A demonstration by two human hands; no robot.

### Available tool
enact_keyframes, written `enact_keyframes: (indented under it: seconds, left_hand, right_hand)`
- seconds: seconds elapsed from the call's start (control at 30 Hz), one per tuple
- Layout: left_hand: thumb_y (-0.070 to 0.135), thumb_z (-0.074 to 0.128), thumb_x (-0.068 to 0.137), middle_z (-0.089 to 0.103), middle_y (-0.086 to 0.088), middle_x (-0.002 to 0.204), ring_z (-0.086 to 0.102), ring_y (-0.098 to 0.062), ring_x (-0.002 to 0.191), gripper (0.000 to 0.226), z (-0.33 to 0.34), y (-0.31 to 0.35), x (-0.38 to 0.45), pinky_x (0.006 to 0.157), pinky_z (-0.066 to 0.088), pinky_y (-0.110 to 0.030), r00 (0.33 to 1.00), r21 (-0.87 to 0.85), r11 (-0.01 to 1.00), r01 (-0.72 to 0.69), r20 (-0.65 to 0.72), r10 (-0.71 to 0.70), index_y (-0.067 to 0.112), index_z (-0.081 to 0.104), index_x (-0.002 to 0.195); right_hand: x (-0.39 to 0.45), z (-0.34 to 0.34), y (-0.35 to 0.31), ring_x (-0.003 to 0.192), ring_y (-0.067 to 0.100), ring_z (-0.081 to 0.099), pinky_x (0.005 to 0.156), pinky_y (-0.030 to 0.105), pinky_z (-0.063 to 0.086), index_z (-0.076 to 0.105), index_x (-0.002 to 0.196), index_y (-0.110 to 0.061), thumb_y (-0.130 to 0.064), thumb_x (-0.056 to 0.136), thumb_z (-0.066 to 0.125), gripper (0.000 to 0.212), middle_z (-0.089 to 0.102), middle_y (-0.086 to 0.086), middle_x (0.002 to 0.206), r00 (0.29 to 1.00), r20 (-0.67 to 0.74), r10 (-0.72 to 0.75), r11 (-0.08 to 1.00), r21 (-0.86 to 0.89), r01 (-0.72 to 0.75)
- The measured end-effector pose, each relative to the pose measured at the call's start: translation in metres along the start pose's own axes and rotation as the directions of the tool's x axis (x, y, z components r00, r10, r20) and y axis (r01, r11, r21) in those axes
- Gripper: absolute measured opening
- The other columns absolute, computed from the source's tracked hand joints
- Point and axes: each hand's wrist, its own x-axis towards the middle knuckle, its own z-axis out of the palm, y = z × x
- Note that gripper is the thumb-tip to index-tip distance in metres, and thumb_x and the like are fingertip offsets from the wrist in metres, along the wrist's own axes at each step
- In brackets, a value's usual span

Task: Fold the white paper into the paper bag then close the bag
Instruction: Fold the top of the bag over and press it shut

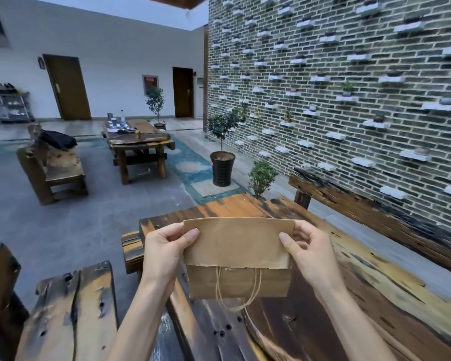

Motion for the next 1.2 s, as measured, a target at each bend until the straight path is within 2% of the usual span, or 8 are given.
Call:
enact_keyframes:
  seconds: [0.17, 0.3, 0.53, 0.73, 0.87, 1.0, 1.1, 1.2]
  left_hand:
    - [0.000, 0.074, 0.076, 0.078, -0.013, 0.089, 0.069, -0.019, 0.078, 0.013, -0.007, -0.026, 0.090, 0.075, 0.056, -0.031, 1.000, 0.028, 0.999, 0.026, -0.005, -0.026, 0.002, 0.077, 0.089]
    - [-0.002, 0.073, 0.077, 0.078, -0.010, 0.084, 0.068, -0.019, 0.075, 0.012, 0.004, -0.041, 0.174, 0.071, 0.057, -0.029, 0.998, 0.037, 0.998, 0.052, 0.029, -0.053, 0.002, 0.077, 0.088]
    - [-0.004, 0.071, 0.078, 0.078, -0.003, 0.078, 0.068, -0.011, 0.069, 0.014, 0.028, -0.062, 0.293, 0.065, 0.055, -0.020, 0.988, 0.067, 0.996, 0.052, 0.139, -0.061, 0.006, 0.078, 0.083]
    - [-0.005, 0.070, 0.078, 0.078, -0.002, 0.077, 0.068, -0.010, 0.070, 0.015, 0.039, -0.078, 0.363, 0.064, 0.055, -0.018, 0.978, 0.065, 0.996, 0.059, 0.196, -0.070, 0.007, 0.078, 0.083]
    - [-0.005, 0.071, 0.078, 0.078, -0.004, 0.078, 0.068, -0.011, 0.070, 0.017, 0.050, -0.096, 0.406, 0.065, 0.056, -0.019, 0.967, 0.044, 0.995, 0.088, 0.238, -0.096, 0.009, 0.079, 0.078]
    - [-0.005, 0.072, 0.077, 0.076, -0.007, 0.077, 0.066, -0.016, 0.070, 0.014, 0.067, -0.115, 0.452, 0.068, 0.053, -0.030, 0.944, 0.027, 0.991, 0.131, 0.303, -0.133, 0.007, 0.079, 0.078]
    - [-0.004, 0.072, 0.078, 0.073, 0.000, 0.067, 0.063, -0.010, 0.063, 0.016, 0.077, -0.127, 0.493, 0.060, 0.051, -0.022, 0.918, 0.030, 0.992, 0.126, 0.376, -0.128, 0.008, 0.077, 0.069]
    - [-0.004, 0.072, 0.078, 0.070, 0.003, 0.061, 0.059, -0.009, 0.058, 0.021, 0.082, -0.134, 0.532, 0.056, 0.048, -0.021, 0.891, 0.006, 0.991, 0.132, 0.437, -0.121, 0.008, 0.073, 0.062]
  right_hand:
    - [0.074, 0.037, 0.024, 0.085, 0.006, 0.072, 0.076, 0.019, 0.054, 0.074, 0.096, -0.023, -0.002, 0.088, 0.069, 0.023, 0.079, -0.011, 0.095, 0.996, 0.082, -0.020, 1.000, 0.006, 0.019]
    - [0.140, 0.062, 0.043, 0.079, 0.002, 0.071, 0.070, 0.010, 0.052, 0.075, 0.096, -0.018, 0.001, 0.085, 0.070, 0.023, 0.080, -0.007, 0.092, 0.998, 0.054, 0.018, 0.998, 0.052, -0.021]
    - [0.246, 0.095, 0.069, 0.073, 0.009, 0.068, 0.070, 0.019, 0.054, 0.074, 0.090, -0.016, 0.008, 0.083, 0.070, 0.025, 0.078, 0.003, 0.089, 0.996, -0.072, 0.054, 0.998, 0.031, -0.052]
    - [0.300, 0.117, 0.082, 0.072, 0.007, 0.069, 0.070, 0.020, 0.056, 0.074, 0.089, -0.016, 0.008, 0.083, 0.069, 0.025, 0.079, 0.001, 0.087, 0.987, -0.137, 0.087, 0.996, -0.020, -0.090]
    - [0.331, 0.127, 0.091, 0.076, 0.012, 0.072, 0.073, 0.028, 0.057, 0.074, 0.090, -0.020, 0.004, 0.085, 0.069, 0.025, 0.079, -0.001, 0.086, 0.972, -0.203, 0.115, 0.989, -0.069, -0.131]
    - [0.361, 0.138, 0.100, 0.070, 0.007, 0.070, 0.067, 0.025, 0.054, 0.073, 0.087, -0.021, 0.002, 0.087, 0.068, 0.024, 0.078, -0.004, 0.080, 0.948, -0.293, 0.123, 0.982, -0.105, -0.160]
    - [0.385, 0.151, 0.106, 0.067, 0.004, 0.070, 0.064, 0.021, 0.053, 0.073, 0.085, -0.022, 0.001, 0.087, 0.068, 0.024, 0.078, -0.007, 0.078, 0.919, -0.373, 0.126, 0.975, -0.122, -0.183]
    - [0.408, 0.168, 0.107, 0.072, 0.007, 0.071, 0.071, 0.030, 0.056, 0.073, 0.085, -0.024, 0.000, 0.087, 0.069, 0.025, 0.078, -0.008, 0.080, 0.891, -0.435, 0.130, 0.967, -0.142, -0.210]
